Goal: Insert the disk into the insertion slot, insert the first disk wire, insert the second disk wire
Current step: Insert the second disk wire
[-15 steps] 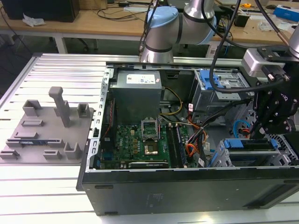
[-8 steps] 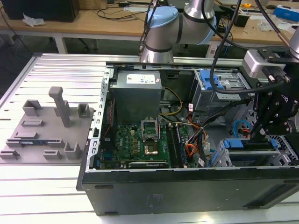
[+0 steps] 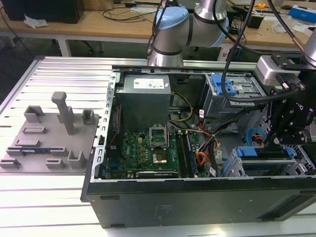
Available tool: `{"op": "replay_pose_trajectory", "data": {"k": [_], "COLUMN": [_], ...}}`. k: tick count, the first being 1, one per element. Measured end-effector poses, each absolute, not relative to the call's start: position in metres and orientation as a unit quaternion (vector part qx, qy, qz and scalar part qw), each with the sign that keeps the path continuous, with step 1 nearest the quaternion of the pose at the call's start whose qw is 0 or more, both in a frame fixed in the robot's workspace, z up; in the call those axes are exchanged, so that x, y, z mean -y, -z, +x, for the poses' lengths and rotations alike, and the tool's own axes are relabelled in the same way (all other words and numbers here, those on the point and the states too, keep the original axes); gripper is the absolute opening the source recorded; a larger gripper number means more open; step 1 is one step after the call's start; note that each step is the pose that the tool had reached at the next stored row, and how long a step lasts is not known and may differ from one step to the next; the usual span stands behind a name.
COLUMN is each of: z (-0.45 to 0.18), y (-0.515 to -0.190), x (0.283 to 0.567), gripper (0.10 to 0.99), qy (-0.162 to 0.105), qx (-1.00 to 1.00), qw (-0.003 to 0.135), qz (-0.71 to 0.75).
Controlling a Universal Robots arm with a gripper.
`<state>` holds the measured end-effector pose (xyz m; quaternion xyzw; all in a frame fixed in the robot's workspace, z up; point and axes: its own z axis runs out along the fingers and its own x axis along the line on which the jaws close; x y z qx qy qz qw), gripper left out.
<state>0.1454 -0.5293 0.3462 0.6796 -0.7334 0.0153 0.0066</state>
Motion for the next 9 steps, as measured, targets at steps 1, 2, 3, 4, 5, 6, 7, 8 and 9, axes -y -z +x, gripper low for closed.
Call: {"op": "replay_pose_trajectory", "data": {"k": [1,2,3,4,5,6,7,8,9], "z": [0.1456,0.1458,0.1459,0.1459,0.1459,0.1459,0.146,0.1459,0.146], "y": [-0.3459,-0.3456,-0.3453,-0.3451,-0.3447,-0.3441,-0.3437,-0.3431,-0.3423], "x": [0.5293,0.5293,0.5293,0.5293,0.5292,0.5293,0.5293,0.5292,0.5293], "gripper": [0.161,0.161,0.161,0.161,0.161,0.161,0.161,0.161,0.161], "qy": [-0.015,-0.015,-0.015,-0.015,-0.015,-0.015,-0.015,-0.015,-0.015], "qx": [0.733,0.733,0.733,0.732,0.732,0.731,0.731,0.73,0.73], "qw": [0.007,0.007,0.007,0.007,0.007,0.006,0.007,0.006,0.006], "qz": [0.68,0.68,0.68,0.681,0.681,0.682,0.682,0.683,0.683]}}
